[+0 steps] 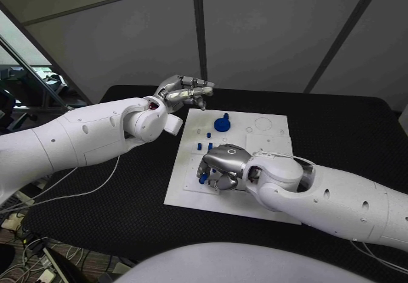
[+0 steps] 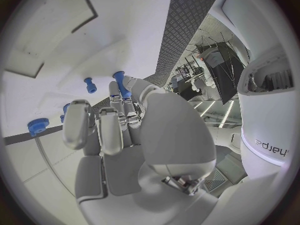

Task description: Assemble the parts on the task board

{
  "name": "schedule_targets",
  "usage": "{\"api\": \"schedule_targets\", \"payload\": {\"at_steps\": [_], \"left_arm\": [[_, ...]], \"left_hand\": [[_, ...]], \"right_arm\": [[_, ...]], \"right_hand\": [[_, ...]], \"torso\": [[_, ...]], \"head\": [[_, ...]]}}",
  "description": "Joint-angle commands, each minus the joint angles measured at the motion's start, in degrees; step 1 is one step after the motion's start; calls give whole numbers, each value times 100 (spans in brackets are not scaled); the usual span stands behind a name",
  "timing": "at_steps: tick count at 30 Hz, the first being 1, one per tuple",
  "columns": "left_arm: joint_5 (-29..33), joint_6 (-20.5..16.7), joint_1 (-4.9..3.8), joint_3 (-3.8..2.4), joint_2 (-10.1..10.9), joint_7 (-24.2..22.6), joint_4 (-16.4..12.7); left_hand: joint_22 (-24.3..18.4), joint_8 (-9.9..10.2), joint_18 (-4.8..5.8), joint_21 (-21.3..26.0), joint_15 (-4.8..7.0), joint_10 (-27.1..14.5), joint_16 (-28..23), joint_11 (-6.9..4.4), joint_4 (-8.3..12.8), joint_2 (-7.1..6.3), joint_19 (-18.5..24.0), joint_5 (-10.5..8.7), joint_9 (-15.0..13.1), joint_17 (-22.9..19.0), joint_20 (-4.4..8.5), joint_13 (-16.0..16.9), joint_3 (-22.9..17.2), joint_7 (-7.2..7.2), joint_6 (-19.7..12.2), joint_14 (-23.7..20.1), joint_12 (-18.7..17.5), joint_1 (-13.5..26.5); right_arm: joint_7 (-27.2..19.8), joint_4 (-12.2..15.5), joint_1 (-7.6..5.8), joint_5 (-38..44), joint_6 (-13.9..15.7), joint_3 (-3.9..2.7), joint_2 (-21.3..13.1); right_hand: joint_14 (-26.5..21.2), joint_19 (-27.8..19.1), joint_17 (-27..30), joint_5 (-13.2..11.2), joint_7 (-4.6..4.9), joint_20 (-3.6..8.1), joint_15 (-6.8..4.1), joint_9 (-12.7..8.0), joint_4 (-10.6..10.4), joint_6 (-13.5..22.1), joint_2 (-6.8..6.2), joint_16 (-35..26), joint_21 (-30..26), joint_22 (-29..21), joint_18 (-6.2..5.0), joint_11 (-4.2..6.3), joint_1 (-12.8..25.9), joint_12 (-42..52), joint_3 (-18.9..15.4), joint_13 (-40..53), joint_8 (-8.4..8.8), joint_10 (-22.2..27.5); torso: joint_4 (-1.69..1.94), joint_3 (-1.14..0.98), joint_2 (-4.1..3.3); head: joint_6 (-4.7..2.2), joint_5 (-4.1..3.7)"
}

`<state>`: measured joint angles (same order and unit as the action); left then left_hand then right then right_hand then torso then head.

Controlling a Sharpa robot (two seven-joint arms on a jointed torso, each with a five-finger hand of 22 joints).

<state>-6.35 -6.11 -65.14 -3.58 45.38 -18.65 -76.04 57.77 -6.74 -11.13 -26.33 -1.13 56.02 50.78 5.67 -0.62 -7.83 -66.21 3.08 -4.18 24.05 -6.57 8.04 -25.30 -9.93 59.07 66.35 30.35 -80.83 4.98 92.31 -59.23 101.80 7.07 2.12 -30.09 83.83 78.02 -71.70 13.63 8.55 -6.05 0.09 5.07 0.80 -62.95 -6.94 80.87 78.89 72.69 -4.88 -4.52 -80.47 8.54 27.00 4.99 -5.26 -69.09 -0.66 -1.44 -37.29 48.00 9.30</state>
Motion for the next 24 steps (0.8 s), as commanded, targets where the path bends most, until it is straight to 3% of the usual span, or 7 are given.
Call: {"api": "schedule_targets", "payload": {"at_steps": [1, 5, 9, 11, 13, 17, 24], "left_arm": [[25, 66, -12, -4, 2, -15, -7], [25, 64, -13, -4, 8, -16, -8], [25, 64, -14, -4, 10, -15, -10], [25, 63, -15, -4, 9, -13, -7], [25, 65, -15, -4, 10, -11, -7], [25, 71, -16, -4, 8, -4, -5], [25, 78, -15, -3, 11, -1, 2]], "left_hand": [[-6, -39, 66, 13, 4, -35, -24, 2, -5, -9, 11, 23, -4, -6, -13, -5, 24, 10, -29, 26, 18, 59], [-7, -39, 66, 13, 4, -35, -25, 2, -5, -8, 11, 23, -4, -7, -13, -5, 24, 10, -30, 26, 19, 60], [-13, -41, 66, 19, 4, -37, -34, 2, -10, -4, 11, 23, -4, -14, -14, -6, 25, 10, -30, 25, 25, 65], [-13, -41, 66, 19, 4, -37, -34, 2, -10, -4, 11, 23, -4, -14, -14, -6, 25, 10, -30, 25, 25, 65], [-13, -41, 66, 19, 4, -37, -34, 2, -10, -4, 11, 23, -4, -14, -14, -6, 25, 10, -30, 25, 25, 65], [-13, -41, 66, 19, 4, -37, -34, 2, -10, -4, 11, 23, -4, -14, -14, -6, 25, 10, -30, 25, 25, 65], [-13, -41, 66, 19, 4, -37, -34, 2, -10, -4, 11, 23, -4, -14, -14, -6, 25, 10, -30, 25, 25, 65]], "right_arm": [[99, 10, -2, 140, -81, 44, 22], [111, 7, -2, 155, -81, 65, 41], [78, -1, -2, 157, -42, 74, 53], [44, -14, -2, 151, 58, 76, 57], [7, -23, -2, 146, 203, 78, 60], [-49, -19, -2, 137, 512, 79, 53], [-170, 194, -1, 35, 1211, 78, -185]], "right_hand": [[291, -43, 12, 4, 42, -15, -2, -10, -30, 18, 10, -13, -25, -12, 67, -18, 80, -44, 3, -5, 41, -3], [287, -64, 27, 6, 54, -24, 9, -19, -40, 51, -15, -18, -42, -33, 62, -30, 124, -91, 2, -13, 70, 25], [272, -128, 80, 65, 125, -61, 66, -60, -91, 206, -110, -42, -98, -111, 46, -99, 265, -235, -26, -52, 157, 192], [239, -279, 195, 130, 150, -104, 118, -134, -119, 551, -227, -105, -239, -309, 2, -161, 366, -354, -79, -94, 189, 415], [194, -483, 341, 131, 79, -131, 124, -157, -130, 1102, -319, -188, -435, -574, -64, -162, 439, -431, -186, -123, 173, 695], [62, -795, 738, 98, -16, -176, 176, -131, -121, 1471, -331, -429, -765, -990, -152, -229, 460, -422, -463, -119, 171, 1166], [36, -828, 872, 143, 48, -211, 203, -98, -132, 1514, -227, -500, -890, -1119, -175, -260, 386, -135, -884, -84, 145, 1483]], "torso": [[0, 8, 3], [-5, 5, 0], [-1, 5, 1], [-1, 5, 3], [-2, 4, 2], [3, -3, 0], [-12, -8, 2]], "head": [[-6, 0], [-10, 3], [-5, 2], [-1, 3], [-7, 6], [-13, 8], [-34, -4]]}}
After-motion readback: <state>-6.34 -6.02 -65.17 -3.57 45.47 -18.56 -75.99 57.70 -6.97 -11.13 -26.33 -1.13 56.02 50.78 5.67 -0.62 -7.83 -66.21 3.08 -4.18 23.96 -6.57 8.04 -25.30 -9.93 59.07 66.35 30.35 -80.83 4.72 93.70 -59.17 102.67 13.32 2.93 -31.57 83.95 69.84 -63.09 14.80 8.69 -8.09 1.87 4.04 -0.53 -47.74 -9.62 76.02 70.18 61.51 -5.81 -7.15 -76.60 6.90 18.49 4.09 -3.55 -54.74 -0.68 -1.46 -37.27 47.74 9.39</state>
